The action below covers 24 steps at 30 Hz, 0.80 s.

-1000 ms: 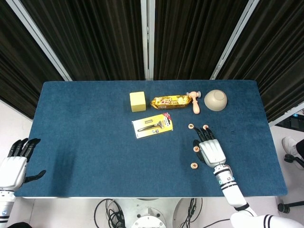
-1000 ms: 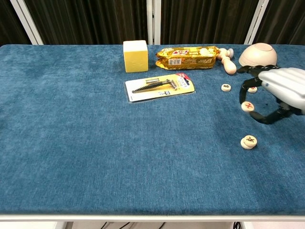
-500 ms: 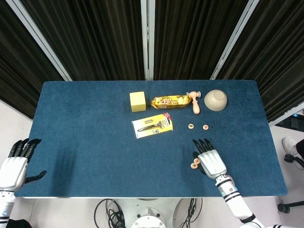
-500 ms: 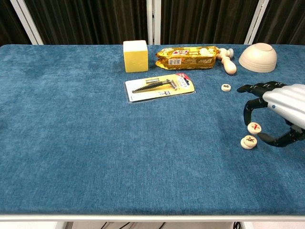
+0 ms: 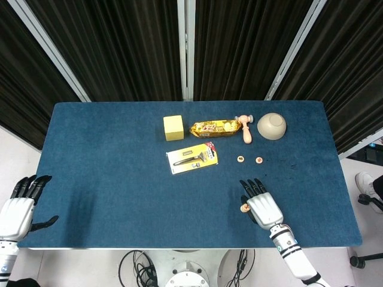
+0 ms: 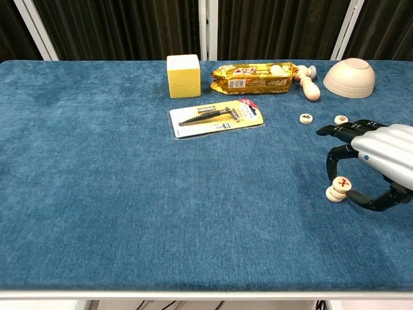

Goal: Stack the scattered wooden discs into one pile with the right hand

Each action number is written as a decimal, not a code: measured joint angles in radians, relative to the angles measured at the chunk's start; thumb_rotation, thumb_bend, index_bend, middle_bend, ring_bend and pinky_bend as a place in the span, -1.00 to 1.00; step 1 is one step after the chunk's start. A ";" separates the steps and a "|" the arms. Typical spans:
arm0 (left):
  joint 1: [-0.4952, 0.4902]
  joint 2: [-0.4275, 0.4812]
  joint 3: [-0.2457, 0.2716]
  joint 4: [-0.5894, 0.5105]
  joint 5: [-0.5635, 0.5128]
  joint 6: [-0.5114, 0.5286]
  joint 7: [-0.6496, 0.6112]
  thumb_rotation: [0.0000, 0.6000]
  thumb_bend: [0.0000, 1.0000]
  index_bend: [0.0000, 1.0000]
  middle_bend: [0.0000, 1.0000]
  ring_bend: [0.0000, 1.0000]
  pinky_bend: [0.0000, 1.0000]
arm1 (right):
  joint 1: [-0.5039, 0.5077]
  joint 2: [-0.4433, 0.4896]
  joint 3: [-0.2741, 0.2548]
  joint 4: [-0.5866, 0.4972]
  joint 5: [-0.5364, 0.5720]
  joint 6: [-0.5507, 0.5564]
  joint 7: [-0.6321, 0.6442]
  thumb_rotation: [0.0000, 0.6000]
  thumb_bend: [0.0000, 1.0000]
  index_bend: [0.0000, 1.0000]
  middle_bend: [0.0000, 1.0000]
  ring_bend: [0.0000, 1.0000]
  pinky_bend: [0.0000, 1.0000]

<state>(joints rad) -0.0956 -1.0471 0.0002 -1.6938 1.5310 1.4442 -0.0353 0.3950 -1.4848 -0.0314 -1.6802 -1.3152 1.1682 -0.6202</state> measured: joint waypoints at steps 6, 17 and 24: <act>0.000 0.000 0.000 -0.001 0.000 0.001 -0.001 1.00 -0.75 -0.80 -0.83 -1.00 -1.00 | -0.003 0.003 -0.002 -0.006 -0.001 -0.003 0.003 1.00 -0.34 0.16 -0.90 -1.00 -1.00; 0.000 0.000 0.000 0.000 -0.001 0.001 -0.005 1.00 -0.75 -0.80 -0.83 -1.00 -1.00 | -0.004 0.006 0.000 -0.011 0.001 -0.011 0.002 1.00 -0.35 0.03 -0.90 -1.00 -1.00; -0.001 0.001 0.001 -0.002 0.000 -0.002 -0.002 1.00 -0.75 -0.80 -0.83 -1.00 -1.00 | -0.003 0.007 0.001 -0.013 0.005 -0.018 0.004 1.00 -0.35 -0.12 -0.91 -1.00 -1.00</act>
<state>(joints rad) -0.0967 -1.0465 0.0009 -1.6957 1.5309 1.4427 -0.0376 0.3916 -1.4773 -0.0299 -1.6932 -1.3100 1.1500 -0.6166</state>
